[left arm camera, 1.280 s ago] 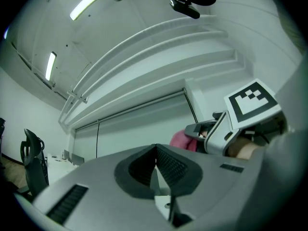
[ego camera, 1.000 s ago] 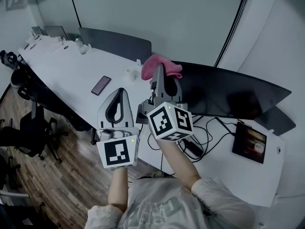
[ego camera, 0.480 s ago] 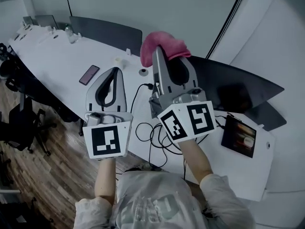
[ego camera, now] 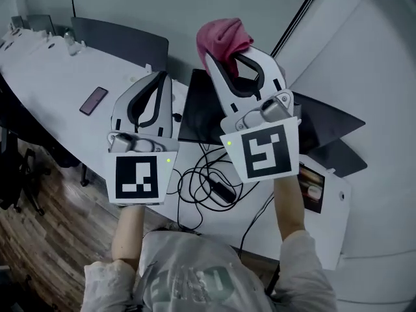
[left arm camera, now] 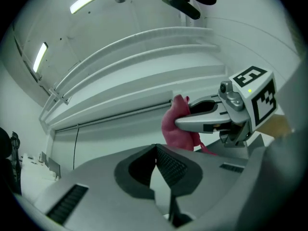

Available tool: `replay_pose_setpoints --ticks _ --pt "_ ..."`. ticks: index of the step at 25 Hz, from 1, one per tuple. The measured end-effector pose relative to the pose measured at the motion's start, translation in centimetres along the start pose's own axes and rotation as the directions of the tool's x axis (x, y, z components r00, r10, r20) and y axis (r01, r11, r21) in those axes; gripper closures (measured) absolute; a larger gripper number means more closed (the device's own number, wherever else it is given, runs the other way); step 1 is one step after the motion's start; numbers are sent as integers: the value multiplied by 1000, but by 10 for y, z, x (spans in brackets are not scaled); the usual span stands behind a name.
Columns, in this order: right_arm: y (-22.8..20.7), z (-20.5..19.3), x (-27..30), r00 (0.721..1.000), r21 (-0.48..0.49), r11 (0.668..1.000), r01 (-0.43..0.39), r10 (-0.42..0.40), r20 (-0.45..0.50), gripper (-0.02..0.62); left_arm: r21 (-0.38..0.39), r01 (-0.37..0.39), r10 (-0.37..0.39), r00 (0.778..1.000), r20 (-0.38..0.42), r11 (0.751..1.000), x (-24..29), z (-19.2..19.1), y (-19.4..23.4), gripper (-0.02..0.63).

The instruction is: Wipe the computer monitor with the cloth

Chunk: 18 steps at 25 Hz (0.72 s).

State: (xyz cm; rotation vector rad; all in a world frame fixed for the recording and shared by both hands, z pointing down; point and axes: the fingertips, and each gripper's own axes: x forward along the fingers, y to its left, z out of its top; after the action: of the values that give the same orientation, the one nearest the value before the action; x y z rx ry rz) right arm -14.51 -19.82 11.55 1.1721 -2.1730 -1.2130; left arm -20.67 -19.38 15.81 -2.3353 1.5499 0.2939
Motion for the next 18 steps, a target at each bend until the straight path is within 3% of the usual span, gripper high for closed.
replay_pose_setpoints --ticks 7,18 --pt "41 -22 14 991 -250 960 -122 103 -89 545 -35 31 -31 1000 3 999 12 -7 -12 592" --pt "60 -40 22 945 -271 910 -314 271 -186 545 -34 58 -58 998 -18 998 20 -13 -16 592"
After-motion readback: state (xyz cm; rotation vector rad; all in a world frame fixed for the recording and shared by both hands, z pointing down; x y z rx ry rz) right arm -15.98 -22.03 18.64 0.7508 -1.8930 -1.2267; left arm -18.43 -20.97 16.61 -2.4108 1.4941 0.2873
